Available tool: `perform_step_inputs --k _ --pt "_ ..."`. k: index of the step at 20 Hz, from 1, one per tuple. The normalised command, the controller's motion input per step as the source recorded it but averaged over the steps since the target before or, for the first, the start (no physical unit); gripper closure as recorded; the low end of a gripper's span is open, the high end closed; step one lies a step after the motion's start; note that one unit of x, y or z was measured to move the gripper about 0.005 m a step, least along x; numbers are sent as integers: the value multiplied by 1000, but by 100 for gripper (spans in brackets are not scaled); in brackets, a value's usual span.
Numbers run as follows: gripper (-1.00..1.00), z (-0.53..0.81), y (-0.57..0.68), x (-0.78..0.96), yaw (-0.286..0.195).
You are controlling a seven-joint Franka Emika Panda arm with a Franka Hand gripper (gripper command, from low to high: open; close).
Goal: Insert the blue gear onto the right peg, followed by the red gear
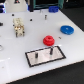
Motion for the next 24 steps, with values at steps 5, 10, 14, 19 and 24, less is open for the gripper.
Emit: perform_step_inputs --k 5,10,14,19,24 --pt "-100 12 631 -522 0" --pt "-100 -29 573 -542 0" --pt "-100 -82 502 -503 0" --pt "-100 -158 515 -341 0" --pt "-100 -236 537 -173 0"
